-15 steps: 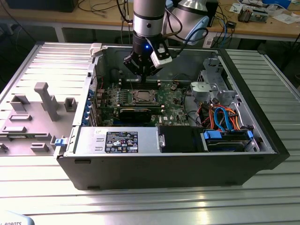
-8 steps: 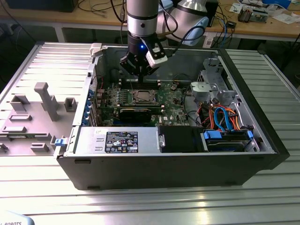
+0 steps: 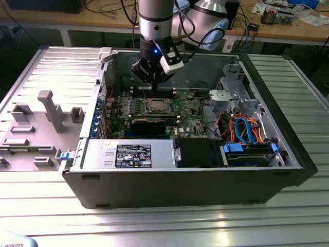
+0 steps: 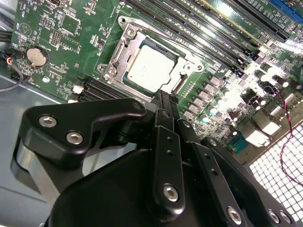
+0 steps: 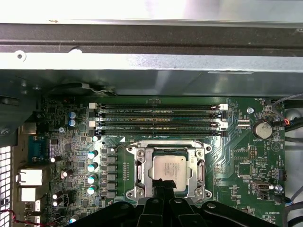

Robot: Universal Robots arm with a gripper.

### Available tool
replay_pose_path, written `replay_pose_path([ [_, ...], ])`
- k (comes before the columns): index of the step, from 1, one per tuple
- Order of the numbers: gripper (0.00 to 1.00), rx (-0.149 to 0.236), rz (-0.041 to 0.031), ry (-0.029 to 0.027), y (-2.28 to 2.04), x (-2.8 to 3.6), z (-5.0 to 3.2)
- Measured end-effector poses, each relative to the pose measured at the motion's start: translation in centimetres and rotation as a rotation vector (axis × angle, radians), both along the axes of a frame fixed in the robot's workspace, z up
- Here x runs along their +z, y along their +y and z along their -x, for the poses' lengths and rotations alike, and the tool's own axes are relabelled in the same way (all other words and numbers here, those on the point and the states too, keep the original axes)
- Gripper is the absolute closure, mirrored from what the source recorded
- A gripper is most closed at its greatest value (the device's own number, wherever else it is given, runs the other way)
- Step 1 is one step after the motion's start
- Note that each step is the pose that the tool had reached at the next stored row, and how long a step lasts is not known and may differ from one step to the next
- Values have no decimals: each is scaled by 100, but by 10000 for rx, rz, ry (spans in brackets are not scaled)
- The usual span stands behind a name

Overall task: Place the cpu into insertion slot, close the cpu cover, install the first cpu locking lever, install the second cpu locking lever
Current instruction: 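Install the first cpu locking lever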

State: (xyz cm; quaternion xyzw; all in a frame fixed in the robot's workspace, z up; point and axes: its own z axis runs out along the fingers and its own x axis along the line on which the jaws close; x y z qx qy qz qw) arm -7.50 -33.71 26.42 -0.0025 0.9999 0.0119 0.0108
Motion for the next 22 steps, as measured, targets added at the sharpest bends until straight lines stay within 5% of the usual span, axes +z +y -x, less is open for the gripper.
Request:
replay_pose_path([
  [5, 89, 0, 0, -3, 0, 0, 1],
  [16, 89, 43, -1, -3, 0, 0, 186],
  [22, 89, 44, -1, -3, 0, 0, 199],
])
